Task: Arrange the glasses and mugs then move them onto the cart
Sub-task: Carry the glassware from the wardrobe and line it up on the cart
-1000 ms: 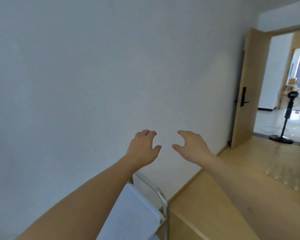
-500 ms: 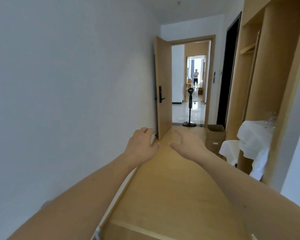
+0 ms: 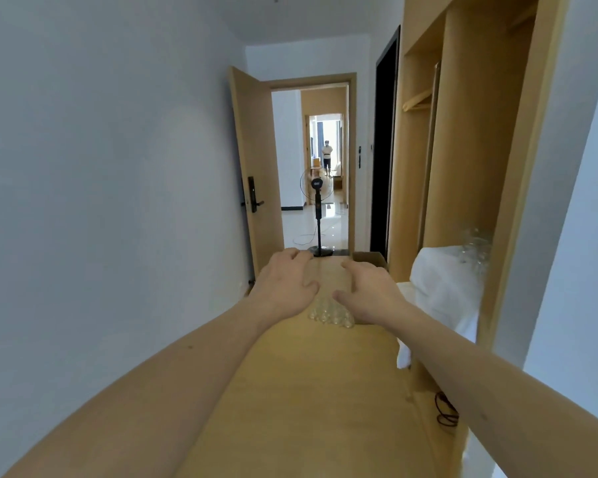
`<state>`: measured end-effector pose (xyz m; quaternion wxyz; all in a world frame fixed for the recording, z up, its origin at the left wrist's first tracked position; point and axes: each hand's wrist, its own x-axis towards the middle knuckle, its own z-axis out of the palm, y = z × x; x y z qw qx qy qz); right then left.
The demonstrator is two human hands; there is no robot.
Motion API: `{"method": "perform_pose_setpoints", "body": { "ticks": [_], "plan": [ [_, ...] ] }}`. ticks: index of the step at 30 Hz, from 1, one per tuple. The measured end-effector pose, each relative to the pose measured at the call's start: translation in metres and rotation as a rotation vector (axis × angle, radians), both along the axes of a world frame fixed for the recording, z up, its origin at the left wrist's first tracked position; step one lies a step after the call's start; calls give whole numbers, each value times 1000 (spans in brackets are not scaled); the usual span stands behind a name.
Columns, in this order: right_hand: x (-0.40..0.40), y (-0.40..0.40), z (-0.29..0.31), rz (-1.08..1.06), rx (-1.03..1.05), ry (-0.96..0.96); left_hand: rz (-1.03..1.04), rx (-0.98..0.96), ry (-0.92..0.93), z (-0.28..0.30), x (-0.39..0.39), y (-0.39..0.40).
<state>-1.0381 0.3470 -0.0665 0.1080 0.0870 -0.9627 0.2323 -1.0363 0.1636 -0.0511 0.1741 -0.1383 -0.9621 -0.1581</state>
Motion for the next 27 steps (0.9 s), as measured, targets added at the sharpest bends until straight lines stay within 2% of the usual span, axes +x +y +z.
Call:
{"method": "perform_pose_setpoints", "body": {
  "ticks": [5,11,16,20,27],
  "plan": [
    [-80,26,-34,-30,-44,-51,-65,-21,-41,-14,-67,16],
    [-119,17,-16,-165,-3,-71,-184,14,-51,-21,-156,19],
    [-176,8,-8,-265,2,-58,-274,-56,-17,-12,-235,13],
    [-224,-1,2,-334,-7,-46,-339,20,-35,-3,-297,12],
    [-292,3,-20,-475,13,-72,-452,-13,-44,-19,-380,21]
  ]
}}
